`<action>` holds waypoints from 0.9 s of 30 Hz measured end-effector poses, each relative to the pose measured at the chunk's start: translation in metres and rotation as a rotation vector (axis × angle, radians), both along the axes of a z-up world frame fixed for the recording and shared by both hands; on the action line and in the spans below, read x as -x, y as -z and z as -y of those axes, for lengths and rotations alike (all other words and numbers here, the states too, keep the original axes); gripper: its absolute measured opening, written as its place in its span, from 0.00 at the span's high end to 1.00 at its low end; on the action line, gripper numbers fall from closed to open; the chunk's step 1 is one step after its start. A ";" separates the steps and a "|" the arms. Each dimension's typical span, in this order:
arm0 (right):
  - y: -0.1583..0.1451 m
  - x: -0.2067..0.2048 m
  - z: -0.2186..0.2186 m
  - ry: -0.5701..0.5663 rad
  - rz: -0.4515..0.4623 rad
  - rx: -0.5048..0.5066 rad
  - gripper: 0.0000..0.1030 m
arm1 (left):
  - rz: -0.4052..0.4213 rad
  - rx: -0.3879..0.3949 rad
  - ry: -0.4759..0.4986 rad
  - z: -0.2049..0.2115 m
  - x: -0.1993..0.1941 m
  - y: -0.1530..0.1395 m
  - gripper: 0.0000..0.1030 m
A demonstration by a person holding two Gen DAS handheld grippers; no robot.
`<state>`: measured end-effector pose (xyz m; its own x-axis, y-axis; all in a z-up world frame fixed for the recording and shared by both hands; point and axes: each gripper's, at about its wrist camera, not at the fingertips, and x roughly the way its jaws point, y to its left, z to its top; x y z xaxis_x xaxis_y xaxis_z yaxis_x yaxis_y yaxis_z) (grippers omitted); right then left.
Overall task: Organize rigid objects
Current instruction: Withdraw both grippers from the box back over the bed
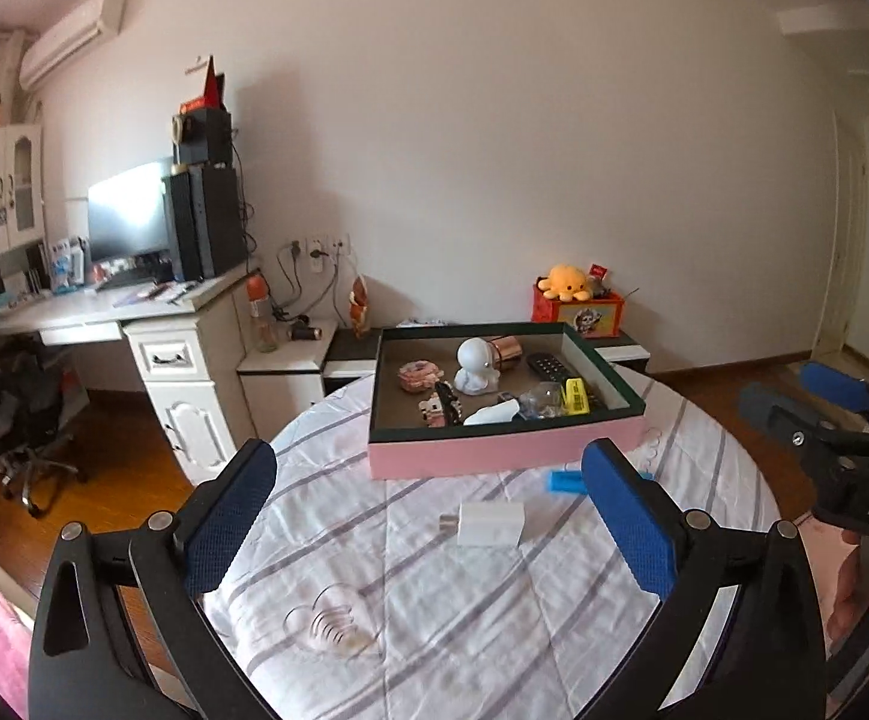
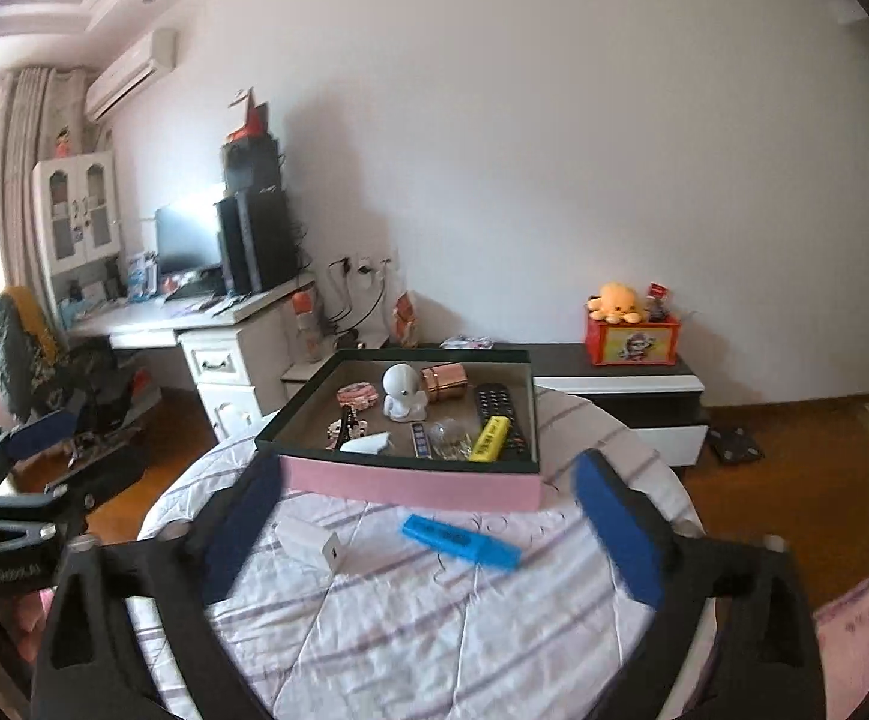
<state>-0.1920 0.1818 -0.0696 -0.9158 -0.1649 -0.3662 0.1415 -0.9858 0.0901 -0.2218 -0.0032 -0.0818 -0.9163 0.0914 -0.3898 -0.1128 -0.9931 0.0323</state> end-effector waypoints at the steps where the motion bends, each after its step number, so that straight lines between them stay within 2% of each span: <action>1: 0.002 -0.006 0.000 0.003 -0.004 0.001 0.00 | -0.008 0.007 -0.001 -0.001 -0.006 0.000 0.00; 7: 0.008 -0.024 0.001 0.008 0.002 0.001 0.00 | -0.047 0.007 0.018 -0.001 -0.034 -0.005 0.00; 11: 0.010 -0.030 0.000 0.006 0.012 0.004 0.00 | -0.040 0.010 0.022 -0.001 -0.038 -0.005 0.00; 20: 0.015 -0.036 -0.001 -0.002 0.035 0.013 0.00 | -0.012 0.019 0.018 0.001 -0.036 0.002 0.00; 27: 0.027 -0.025 -0.006 -0.001 0.079 0.034 0.00 | 0.034 0.049 0.024 -0.005 -0.022 0.016 0.00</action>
<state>-0.1670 0.1881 -0.0971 -0.8840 -0.1792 -0.4317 0.1336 -0.9819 0.1342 -0.1996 0.0016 -0.0975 -0.9002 0.0934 -0.4254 -0.1386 -0.9874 0.0763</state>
